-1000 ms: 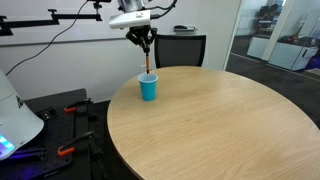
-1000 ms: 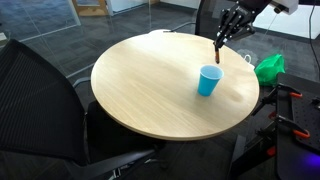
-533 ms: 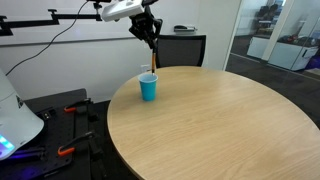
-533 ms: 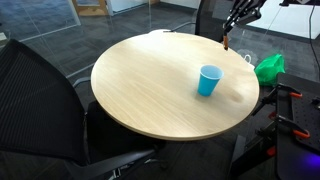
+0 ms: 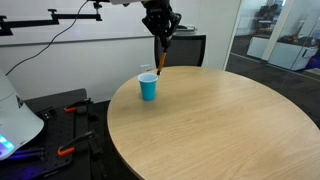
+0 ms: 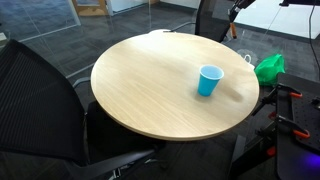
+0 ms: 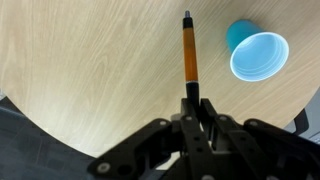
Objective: Pick up pen from cup and put it on the table.
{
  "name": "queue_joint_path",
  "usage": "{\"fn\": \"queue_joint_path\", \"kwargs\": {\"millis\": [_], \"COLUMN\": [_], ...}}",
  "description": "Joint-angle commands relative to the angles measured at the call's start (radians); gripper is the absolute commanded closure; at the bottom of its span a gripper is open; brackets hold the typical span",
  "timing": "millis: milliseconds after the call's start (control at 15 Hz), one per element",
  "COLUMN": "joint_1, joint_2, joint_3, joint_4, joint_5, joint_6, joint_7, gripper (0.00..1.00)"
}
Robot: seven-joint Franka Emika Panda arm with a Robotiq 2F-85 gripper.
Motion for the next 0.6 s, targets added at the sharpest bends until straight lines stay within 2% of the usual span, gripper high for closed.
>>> {"fn": "queue_joint_path", "kwargs": {"millis": [0,333,533], "joint_1": [0.0,-0.041,-0.071], "joint_2": [0.14,0.346,0.461], "joint_3": [-0.038,-0.011,0.027], "joint_4": [0.188,0.368,0.452], "joint_5": [0.062,0.156,0.128], "joint_6": [-0.144,-0.201,-0.184], "joint_7": [0.022,0.041,0.152], "gripper": [0.97,0.97,0.97]}}
